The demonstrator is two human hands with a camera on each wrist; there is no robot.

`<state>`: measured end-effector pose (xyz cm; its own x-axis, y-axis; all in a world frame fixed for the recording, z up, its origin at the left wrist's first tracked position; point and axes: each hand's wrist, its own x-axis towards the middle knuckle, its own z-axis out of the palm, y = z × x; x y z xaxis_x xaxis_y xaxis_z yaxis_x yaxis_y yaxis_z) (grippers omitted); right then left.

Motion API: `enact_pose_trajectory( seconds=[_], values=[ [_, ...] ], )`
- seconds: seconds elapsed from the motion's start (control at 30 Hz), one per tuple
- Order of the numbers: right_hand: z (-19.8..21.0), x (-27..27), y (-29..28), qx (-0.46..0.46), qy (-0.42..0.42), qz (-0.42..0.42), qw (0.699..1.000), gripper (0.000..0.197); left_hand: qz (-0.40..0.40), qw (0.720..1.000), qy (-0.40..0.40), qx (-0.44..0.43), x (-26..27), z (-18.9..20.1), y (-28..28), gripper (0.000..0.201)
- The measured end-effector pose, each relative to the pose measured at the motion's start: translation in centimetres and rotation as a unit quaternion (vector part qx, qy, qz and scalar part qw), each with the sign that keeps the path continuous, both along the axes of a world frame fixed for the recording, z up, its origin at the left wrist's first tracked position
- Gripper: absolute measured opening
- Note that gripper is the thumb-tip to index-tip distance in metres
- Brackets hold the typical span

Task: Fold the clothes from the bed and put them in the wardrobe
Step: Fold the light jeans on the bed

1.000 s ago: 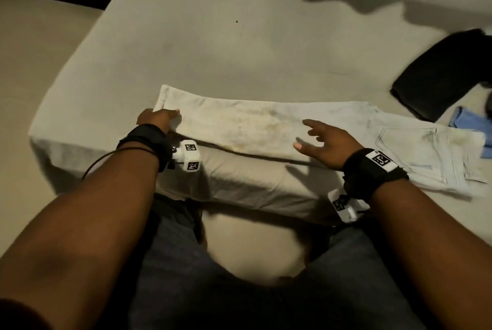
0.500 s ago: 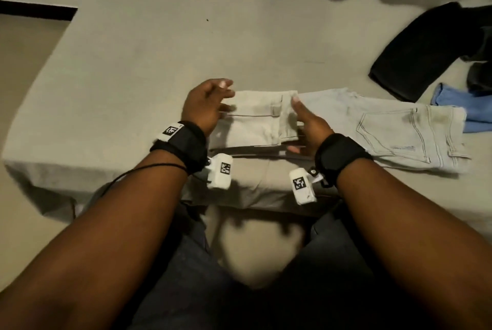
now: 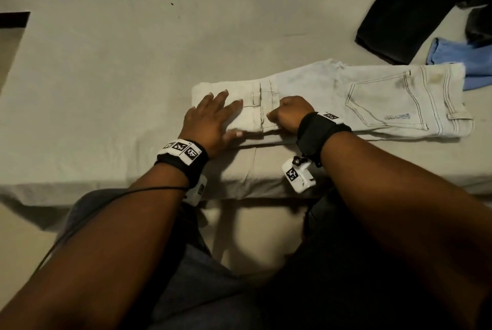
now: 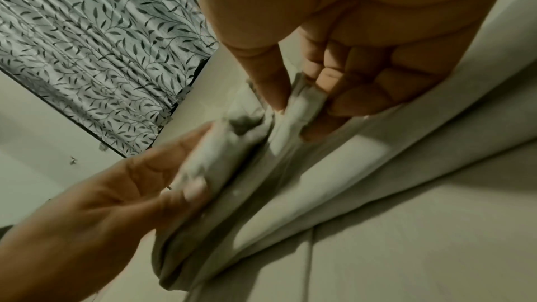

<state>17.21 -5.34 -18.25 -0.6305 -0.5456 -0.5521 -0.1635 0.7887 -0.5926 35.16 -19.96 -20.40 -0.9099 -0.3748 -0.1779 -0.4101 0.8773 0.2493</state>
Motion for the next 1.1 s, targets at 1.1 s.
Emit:
enact_pose_trajectory(
  seconds=[1.1],
  values=[
    [0.5,-9.0,6.3,-0.010,0.008,-0.058,0.998,0.038,0.056,0.980,0.185,0.045,-5.1,-1.4,2.3,0.060]
  ],
)
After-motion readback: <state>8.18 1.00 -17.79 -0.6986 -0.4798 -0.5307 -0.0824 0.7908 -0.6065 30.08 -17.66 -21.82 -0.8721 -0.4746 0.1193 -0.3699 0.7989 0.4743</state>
